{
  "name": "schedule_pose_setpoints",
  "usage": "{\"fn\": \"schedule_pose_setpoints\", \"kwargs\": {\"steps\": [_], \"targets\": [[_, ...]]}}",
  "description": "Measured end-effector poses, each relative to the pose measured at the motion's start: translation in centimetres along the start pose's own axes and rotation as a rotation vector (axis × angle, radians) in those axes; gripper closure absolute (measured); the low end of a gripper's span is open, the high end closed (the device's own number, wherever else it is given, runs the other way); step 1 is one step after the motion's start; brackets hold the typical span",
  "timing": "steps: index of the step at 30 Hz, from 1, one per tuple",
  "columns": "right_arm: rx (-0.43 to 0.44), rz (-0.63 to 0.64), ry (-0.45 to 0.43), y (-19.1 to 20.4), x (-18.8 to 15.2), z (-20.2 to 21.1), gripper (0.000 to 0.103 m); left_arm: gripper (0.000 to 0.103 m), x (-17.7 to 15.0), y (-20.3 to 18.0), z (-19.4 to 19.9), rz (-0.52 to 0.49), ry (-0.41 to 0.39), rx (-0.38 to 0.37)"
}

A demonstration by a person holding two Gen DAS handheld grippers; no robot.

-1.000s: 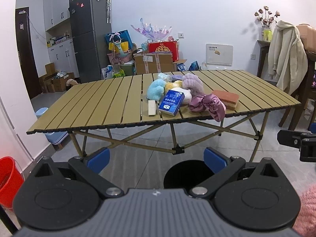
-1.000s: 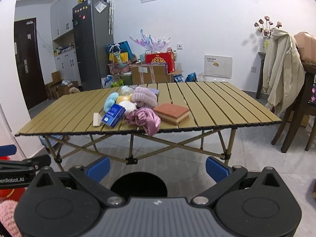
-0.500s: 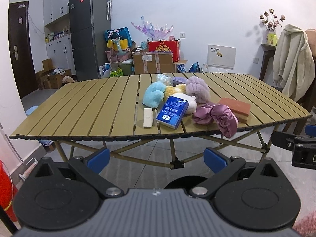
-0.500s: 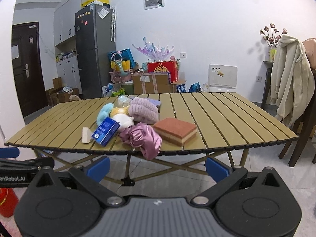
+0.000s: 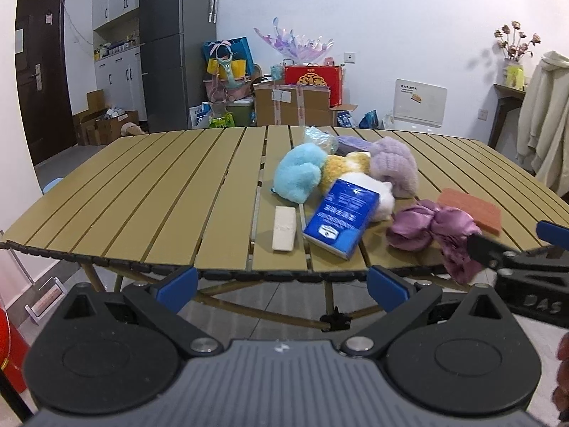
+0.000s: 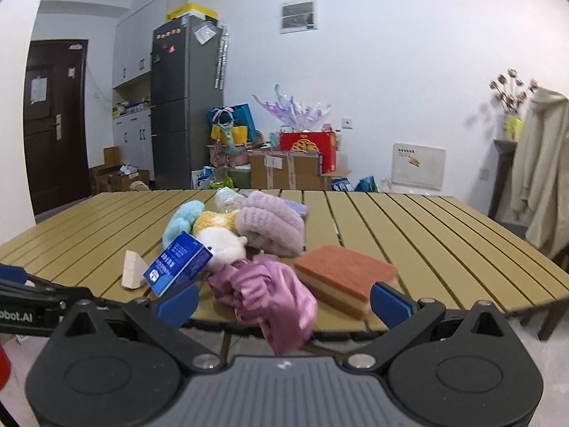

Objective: Collect trash
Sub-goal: 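Grasp the pink scrunchie with the right tool while the left tool grasps the white block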

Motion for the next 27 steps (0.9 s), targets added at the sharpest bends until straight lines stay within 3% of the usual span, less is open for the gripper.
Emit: {"fn": "schedule_pose_setpoints", "kwargs": {"steps": [6,11,13,15,20,24,27], "targets": [[0.043,-0.026,0.024,0.6,0.2,-4.8,0.013,0.000,0.8,0.9,-2.8,0.016,0.011,0.018],[0.051,-0.057,0.097,0.7,-0.9,-8.5,0.027,0.000,1.3,1.9,-4.9,0.024,0.014,0.034],[0.087,-0.102,0.111,0.4,-1.2,-9.3,0.035,0.000,1.4,2.3,-5.6,0.025,0.012,0.037],[0.115,-0.120,0.117,0.5,-1.5,-9.9,0.052,0.000,1.6,2.5,-6.1,0.016,0.001,0.040],[0.136,-0.103,0.106,1.3,-1.9,-10.4,0.071,0.000,2.1,3.0,-7.2,-0.003,-0.041,0.046],[0.126,-0.118,0.069,1.2,-1.7,-9.8,0.073,0.000,2.6,3.0,-8.4,0.036,-0.030,0.024],[0.123,-0.142,0.031,0.6,-1.3,-9.1,0.073,0.000,2.5,2.3,-9.4,0.034,-0.033,0.050]]}}
Point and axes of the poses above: each gripper's, at about its wrist camera, not at the fingertips, and z roughly against the way its jaws point, y to its left, x to its top, the point moved 4 cm from there along -z, roughly the way its jaws point, and after that the axes turned 1 degree about z, right-handed, at the moved point
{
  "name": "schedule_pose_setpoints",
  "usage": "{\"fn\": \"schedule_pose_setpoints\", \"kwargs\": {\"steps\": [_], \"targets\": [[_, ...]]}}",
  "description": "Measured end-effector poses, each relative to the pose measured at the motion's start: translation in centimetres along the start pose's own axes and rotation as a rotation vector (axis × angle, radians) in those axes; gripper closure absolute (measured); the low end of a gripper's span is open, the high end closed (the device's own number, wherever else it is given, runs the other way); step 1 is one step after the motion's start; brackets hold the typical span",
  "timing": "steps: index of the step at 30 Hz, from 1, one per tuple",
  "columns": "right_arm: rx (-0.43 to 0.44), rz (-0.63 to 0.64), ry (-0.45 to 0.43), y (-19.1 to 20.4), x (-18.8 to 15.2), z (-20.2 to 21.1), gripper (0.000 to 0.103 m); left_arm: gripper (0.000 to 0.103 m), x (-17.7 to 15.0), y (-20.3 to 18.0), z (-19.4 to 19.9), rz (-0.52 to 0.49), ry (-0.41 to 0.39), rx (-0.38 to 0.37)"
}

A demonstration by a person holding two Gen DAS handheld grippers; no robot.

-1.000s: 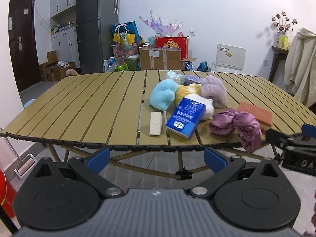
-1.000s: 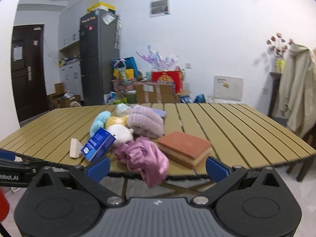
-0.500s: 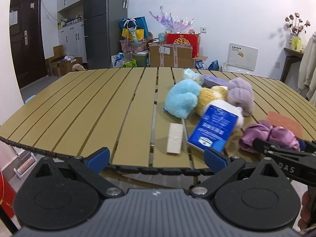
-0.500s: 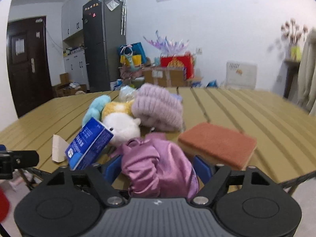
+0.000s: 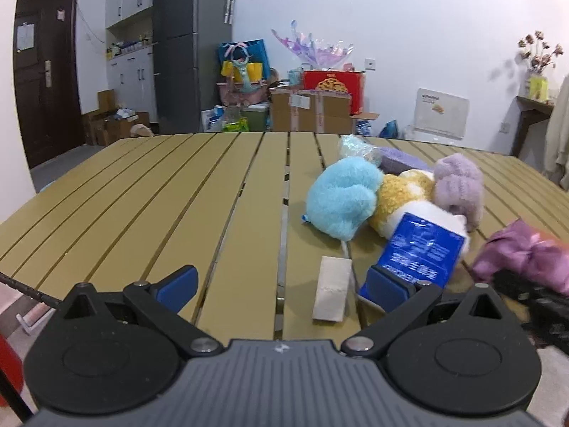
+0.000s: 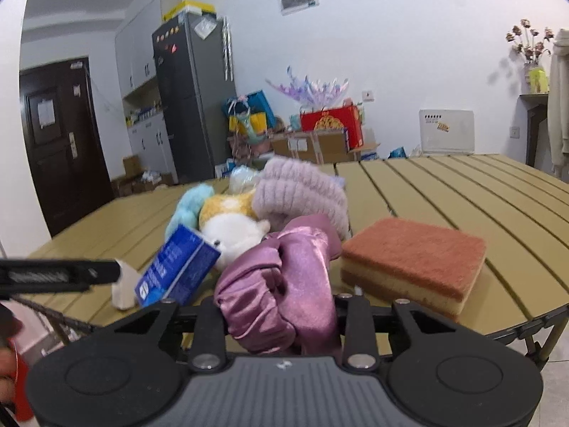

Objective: Collect trash
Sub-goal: 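Grasp the pink scrunchie with the right tool while the left tool grasps the white block, then carry the scrunchie and white block with both tools over the black bin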

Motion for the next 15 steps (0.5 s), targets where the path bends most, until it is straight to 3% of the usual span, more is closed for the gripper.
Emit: {"fn": "schedule_pose_setpoints", "kwargs": {"steps": [3,6,8,9,10,15], "targets": [[-0.002,-0.004,-0.024,-0.4,0.3,0.7,0.073,0.007,-0.2,-0.6,-0.9,0.005,0.000,-0.004],[0.023,-0.004,-0.029,-0.8,0.2,1.0,0.073,0.030,-0.2,-1.0,-1.8,0.003,-0.005,-0.034],[0.029,-0.003,-0.028,-0.9,0.2,1.1,0.073,0.065,-0.3,-1.1,-2.4,0.009,0.011,-0.068],[0.031,-0.004,-0.028,-1.0,0.2,1.1,0.073,0.070,-0.3,-1.1,-2.6,0.019,0.017,-0.104],[0.031,-0.007,-0.027,-0.9,0.3,1.1,0.073,0.082,-0.4,-1.1,-2.7,0.029,0.019,-0.134],[0.034,-0.014,-0.031,-1.1,0.3,1.2,0.073,0.084,-0.6,-1.4,-2.1,0.023,-0.005,-0.148]]}}
Point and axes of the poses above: each gripper's, at about its wrist camera, not at the fingertips, and z roughly against the way its jaws point, y to its left, x to its top, the point moved 4 cm from there along -z, roughly the way its jaws point, and after that the axes turned 1 degree about z, right-handed, at the moved point
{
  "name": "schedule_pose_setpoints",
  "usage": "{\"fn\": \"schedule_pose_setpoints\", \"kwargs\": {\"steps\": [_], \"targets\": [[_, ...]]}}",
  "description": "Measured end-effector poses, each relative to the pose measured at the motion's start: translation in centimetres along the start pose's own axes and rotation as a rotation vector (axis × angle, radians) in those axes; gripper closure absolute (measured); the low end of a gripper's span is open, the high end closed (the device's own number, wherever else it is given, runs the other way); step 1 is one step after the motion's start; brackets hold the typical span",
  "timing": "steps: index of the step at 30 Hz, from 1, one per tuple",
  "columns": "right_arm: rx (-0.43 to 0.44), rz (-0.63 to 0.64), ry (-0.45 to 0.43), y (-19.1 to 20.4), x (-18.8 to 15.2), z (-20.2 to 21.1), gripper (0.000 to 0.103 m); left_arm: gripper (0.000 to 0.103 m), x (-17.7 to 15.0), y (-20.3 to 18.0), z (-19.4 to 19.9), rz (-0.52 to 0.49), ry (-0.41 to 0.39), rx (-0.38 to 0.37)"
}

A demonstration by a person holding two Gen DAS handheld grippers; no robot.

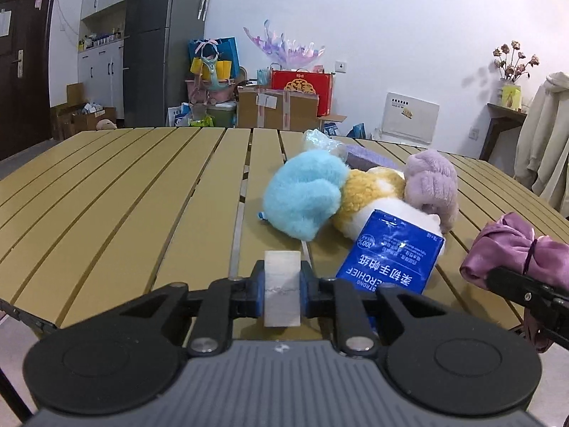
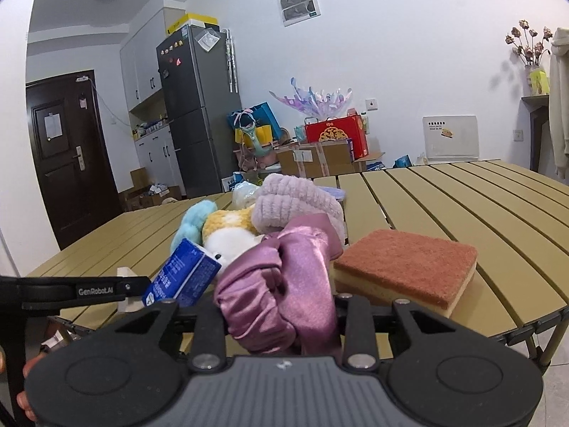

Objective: Collect trash
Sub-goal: 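Carry the scrunchie and white block with both tools over the black bin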

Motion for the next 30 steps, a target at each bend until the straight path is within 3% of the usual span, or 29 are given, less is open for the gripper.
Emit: {"fn": "schedule_pose_setpoints", "kwargs": {"steps": [13,23,30], "targets": [[0.021,0.032,-0.038,0.1,0.4,2.4,0.073,0.084,1.2,-0.2,2.5,-0.007,-0.055,-0.003],[0.029,0.087,-0.082,0.9,1.3,8.4,0.073,0.084,2.1,-1.6,8.9,-0.009,-0.142,-0.028],[0.017,0.086,-0.054,0.9,0.6,12.5,0.073,0.084,1.3,-2.6,13.4,-0.030,-0.155,-0.042]]}}
Point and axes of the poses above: each gripper's, at about its wrist camera, not at the fingertips, and z roughly against the way its jaws point, y to its left, x to its top, the point moved 4 cm from there along -z, roughly the way its jaws point, and after that the axes turned 1 degree about z, right-handed, at the moved point
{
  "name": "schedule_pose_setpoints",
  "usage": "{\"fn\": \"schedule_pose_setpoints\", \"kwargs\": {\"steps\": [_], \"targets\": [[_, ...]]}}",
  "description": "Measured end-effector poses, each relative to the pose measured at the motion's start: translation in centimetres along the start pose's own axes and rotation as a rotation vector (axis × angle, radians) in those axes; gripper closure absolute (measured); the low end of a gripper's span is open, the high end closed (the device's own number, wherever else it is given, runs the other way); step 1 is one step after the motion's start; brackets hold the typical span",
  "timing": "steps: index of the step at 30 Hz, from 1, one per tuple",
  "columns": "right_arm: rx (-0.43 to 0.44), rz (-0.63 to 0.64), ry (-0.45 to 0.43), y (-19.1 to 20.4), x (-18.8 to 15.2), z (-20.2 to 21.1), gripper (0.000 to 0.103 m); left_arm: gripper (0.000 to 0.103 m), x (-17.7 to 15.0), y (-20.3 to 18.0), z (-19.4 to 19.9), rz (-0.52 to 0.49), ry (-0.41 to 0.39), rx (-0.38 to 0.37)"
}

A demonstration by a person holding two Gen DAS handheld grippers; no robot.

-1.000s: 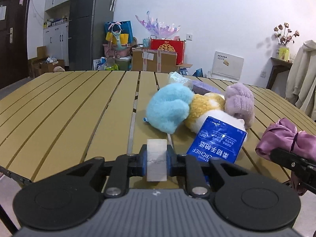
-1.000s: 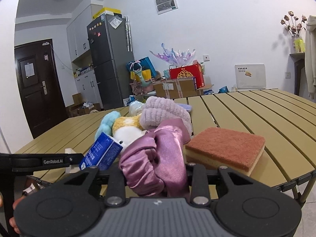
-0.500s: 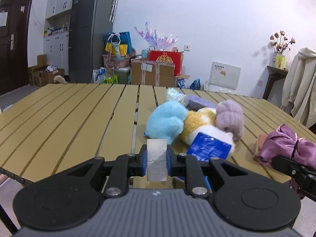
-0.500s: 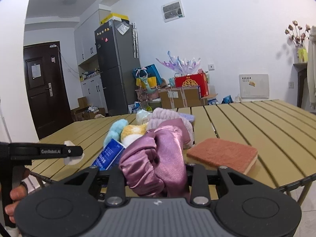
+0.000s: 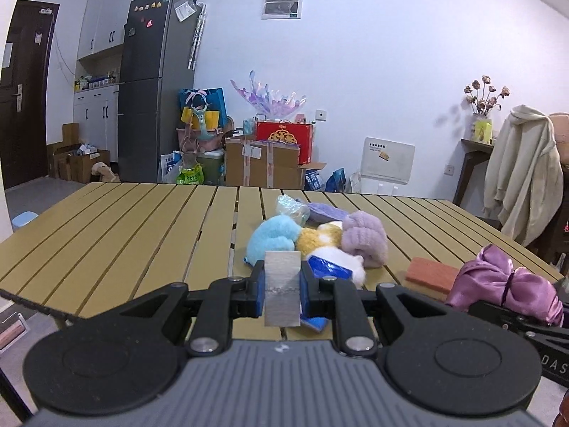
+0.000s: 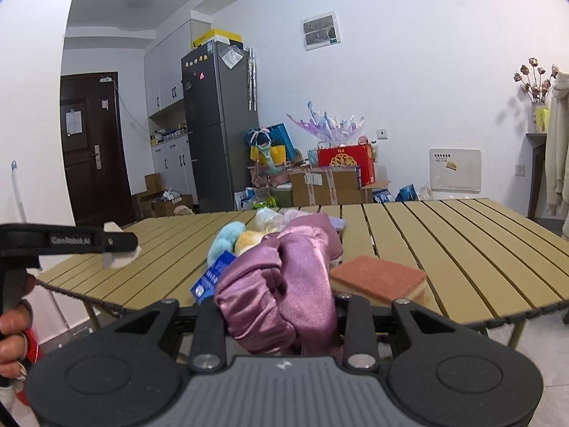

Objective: Collect trash
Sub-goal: 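Carry the scrunchie and white block with both tools over the black bin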

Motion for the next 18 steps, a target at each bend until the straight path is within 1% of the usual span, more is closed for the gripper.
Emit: {"fn": "schedule_pose_setpoints", "kwargs": {"steps": [3,11,18], "targets": [[0.011,0.004,0.016,0.3,-0.7,1.9,0.073,0.084,-0.6,-0.5,1.9,-0.013,0.008,-0.006],[0.003,0.019,0.062,1.5,-2.2,6.4,0.073,0.084,-2.7,-2.0,6.3,-0.063,0.035,-0.018],[-0.006,0.027,0.118,2.5,-4.1,9.3,0.073,0.084,-5.0,-2.2,8.8,-0.081,0.075,-0.014]]}}
Point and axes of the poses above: each gripper's, at about its wrist camera, not at the fingertips, and z roughly against the way its jaws point, y to its left, x to its top, the point moved 4 cm from there along -z, roughly the way its jaws point, and after that the axes turned 1 degree about z, right-handed, at the moved point
